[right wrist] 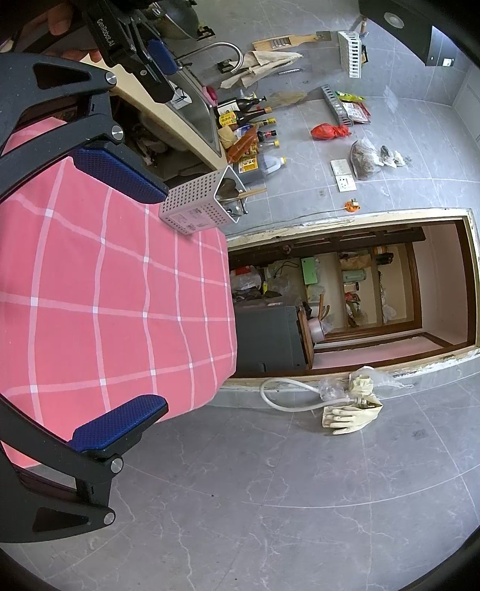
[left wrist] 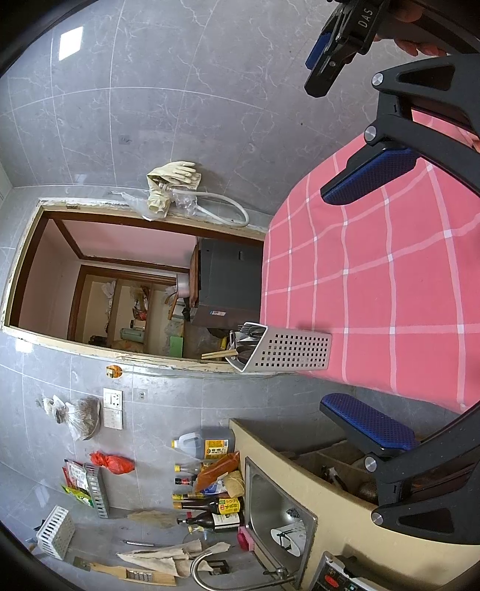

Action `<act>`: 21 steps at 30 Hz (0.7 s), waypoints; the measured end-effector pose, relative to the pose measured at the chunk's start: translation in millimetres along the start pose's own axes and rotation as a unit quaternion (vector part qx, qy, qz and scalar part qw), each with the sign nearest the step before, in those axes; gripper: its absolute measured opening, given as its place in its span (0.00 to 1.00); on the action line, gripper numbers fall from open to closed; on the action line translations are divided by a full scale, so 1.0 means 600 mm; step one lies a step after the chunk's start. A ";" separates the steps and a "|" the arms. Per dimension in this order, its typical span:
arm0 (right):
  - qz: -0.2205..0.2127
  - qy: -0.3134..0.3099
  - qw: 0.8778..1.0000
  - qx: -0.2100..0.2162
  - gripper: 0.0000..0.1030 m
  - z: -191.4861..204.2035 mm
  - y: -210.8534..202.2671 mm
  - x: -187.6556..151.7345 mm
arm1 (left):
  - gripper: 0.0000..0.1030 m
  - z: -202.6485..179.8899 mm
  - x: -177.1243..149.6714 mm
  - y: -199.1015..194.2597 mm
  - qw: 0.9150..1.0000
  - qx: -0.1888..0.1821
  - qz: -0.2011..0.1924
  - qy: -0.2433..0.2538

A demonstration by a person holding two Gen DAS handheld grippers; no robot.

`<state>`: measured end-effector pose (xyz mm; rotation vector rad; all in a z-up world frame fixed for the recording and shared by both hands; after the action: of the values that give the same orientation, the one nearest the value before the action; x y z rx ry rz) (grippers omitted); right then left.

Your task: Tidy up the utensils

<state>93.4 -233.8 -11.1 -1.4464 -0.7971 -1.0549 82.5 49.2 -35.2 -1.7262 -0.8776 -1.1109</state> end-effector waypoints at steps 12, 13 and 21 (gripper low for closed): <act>0.001 0.002 1.000 -0.001 0.99 -0.001 0.003 -0.006 | 1.00 0.003 -0.001 0.002 1.000 0.000 0.001 0.000; 0.001 0.002 1.000 -0.001 0.99 -0.001 0.003 -0.006 | 1.00 0.003 -0.001 0.001 1.000 0.000 0.002 0.001; 0.002 0.003 1.000 0.000 0.99 0.000 0.002 -0.007 | 1.00 0.003 -0.001 0.001 1.000 0.000 0.002 0.000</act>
<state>93.1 -233.9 -15.6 -1.4437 -0.7905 -1.0548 83.5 50.8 -36.3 -1.7266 -0.8742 -1.1075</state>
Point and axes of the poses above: each gripper's, at about its wrist camera, not at the fingertips, and y roughly the way its jaws point, z to its left, x to its top, the point moved 3 cm from there along y, roughly the way its jaws point, and after that the axes turned 15 degrees about -x, right-handed, at the moved point
